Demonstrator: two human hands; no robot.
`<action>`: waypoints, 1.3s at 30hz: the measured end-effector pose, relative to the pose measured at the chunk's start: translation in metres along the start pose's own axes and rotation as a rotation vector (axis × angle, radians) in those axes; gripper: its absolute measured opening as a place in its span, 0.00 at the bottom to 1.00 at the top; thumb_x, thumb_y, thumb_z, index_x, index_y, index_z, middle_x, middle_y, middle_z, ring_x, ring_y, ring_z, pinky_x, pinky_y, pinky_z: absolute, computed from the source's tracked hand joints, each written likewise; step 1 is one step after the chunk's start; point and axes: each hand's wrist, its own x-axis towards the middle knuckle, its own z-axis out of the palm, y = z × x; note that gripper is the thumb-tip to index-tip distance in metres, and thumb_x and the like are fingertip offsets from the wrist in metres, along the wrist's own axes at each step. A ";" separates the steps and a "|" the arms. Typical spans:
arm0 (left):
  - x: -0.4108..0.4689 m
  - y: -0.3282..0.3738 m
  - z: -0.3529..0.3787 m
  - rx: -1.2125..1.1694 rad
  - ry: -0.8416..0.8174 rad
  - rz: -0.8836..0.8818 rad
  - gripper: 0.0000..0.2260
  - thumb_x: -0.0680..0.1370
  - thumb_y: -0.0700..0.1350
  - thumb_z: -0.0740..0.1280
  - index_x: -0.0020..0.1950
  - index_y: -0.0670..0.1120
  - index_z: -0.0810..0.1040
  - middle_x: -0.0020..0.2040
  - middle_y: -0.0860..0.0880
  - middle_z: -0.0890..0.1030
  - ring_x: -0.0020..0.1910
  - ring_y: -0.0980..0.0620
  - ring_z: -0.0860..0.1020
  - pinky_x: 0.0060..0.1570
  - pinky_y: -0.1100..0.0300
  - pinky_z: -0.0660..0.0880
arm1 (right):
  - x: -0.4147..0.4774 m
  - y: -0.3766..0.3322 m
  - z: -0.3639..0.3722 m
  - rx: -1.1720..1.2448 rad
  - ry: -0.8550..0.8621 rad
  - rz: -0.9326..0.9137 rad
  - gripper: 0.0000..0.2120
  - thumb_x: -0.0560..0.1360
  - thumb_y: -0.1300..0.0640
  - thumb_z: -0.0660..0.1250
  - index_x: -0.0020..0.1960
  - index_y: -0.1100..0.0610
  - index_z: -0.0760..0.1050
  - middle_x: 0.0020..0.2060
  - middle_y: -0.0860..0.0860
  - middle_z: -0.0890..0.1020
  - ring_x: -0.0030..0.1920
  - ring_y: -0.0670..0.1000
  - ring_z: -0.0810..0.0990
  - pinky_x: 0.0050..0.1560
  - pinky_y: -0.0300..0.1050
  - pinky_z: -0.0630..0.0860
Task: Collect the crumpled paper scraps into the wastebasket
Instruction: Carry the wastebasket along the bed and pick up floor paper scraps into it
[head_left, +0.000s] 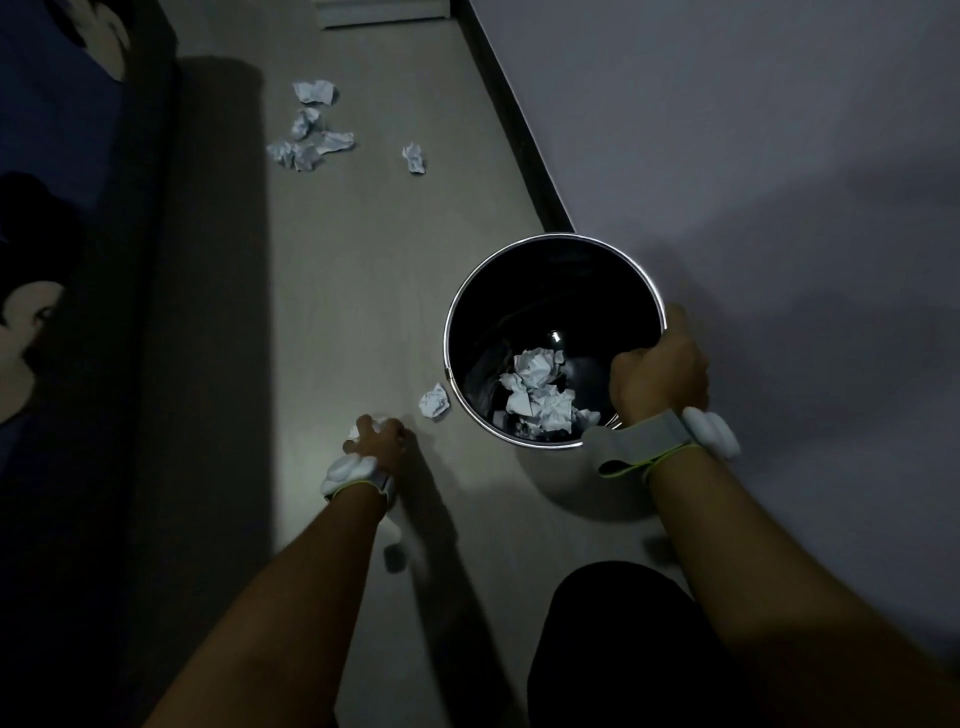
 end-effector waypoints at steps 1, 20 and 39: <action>0.000 -0.003 0.000 0.002 0.001 0.025 0.14 0.79 0.49 0.63 0.63 0.47 0.75 0.66 0.39 0.66 0.60 0.35 0.72 0.62 0.48 0.69 | 0.000 0.000 0.000 0.000 -0.002 0.001 0.17 0.73 0.63 0.59 0.60 0.50 0.71 0.48 0.58 0.81 0.47 0.63 0.79 0.40 0.45 0.66; -0.064 0.147 -0.119 -0.866 0.443 0.669 0.10 0.68 0.45 0.70 0.48 0.54 0.77 0.50 0.46 0.78 0.48 0.49 0.78 0.51 0.54 0.76 | -0.002 -0.004 -0.007 0.007 -0.030 0.041 0.18 0.74 0.63 0.59 0.62 0.50 0.71 0.51 0.59 0.81 0.50 0.64 0.79 0.42 0.45 0.66; 0.016 0.078 -0.011 -0.246 0.076 0.087 0.33 0.69 0.57 0.50 0.71 0.46 0.70 0.73 0.41 0.67 0.72 0.38 0.64 0.71 0.47 0.60 | 0.004 0.004 0.000 0.035 -0.011 0.031 0.16 0.74 0.59 0.61 0.61 0.51 0.71 0.50 0.59 0.81 0.49 0.65 0.79 0.43 0.49 0.72</action>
